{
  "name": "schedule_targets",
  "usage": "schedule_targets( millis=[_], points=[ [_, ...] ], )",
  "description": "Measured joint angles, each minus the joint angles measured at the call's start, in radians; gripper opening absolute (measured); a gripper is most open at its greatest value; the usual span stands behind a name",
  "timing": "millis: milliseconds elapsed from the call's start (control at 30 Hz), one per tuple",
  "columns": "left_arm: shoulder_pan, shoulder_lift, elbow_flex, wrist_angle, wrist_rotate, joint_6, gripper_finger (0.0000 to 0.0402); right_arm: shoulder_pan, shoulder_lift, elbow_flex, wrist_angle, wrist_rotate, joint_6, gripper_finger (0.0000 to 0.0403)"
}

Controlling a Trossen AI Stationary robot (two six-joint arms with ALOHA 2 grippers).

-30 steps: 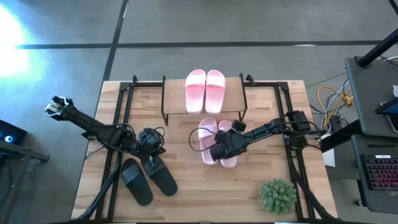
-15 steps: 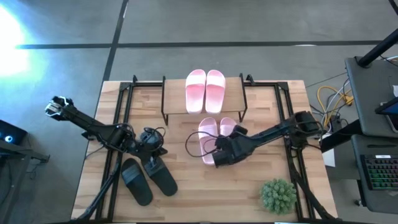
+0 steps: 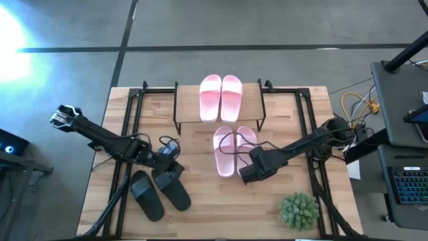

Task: Pick and place slides into the shelf
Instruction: Put the pink slide under the shelf

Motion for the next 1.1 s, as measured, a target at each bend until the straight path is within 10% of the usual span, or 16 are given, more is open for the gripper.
schedule_targets(
  millis=[433,1100],
  points=[
    [0.144,0.199,0.000,0.242,0.135,0.021,0.0000,0.011,-0.129,-0.314,0.480,-0.023,0.164,0.0009],
    [0.282,0.321,0.012,0.339,0.240,0.203,0.0000,0.038,-0.023,-0.157,0.658,-0.178,-0.045,0.0009]
  ],
)
